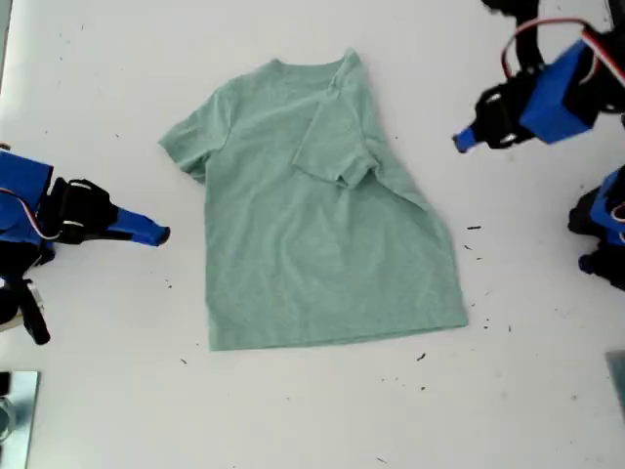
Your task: Fold t shirt
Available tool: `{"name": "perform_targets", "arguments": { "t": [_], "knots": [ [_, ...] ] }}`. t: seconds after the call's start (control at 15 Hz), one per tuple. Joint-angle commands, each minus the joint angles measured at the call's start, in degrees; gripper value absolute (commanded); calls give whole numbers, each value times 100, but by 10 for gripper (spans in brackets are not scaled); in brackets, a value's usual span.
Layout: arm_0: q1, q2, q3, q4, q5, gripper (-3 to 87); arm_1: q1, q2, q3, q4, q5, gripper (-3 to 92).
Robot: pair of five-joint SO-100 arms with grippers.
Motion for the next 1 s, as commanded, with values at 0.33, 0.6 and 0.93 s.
{"name": "perform_targets", "arguments": {
  "t": [0.33,0.6,0.93],
  "knots": [
    [-290,-1318,-1371,-220,-457,-3,185,1037,2329,-1037,-70,25],
    [-2241,-6785,-6855,2487,1468,-3,176,1099,2039,-914,-176,25],
    [-4711,-8631,-8833,3041,3964,18,105,1547,2101,-791,-44,25]
  ]
}}
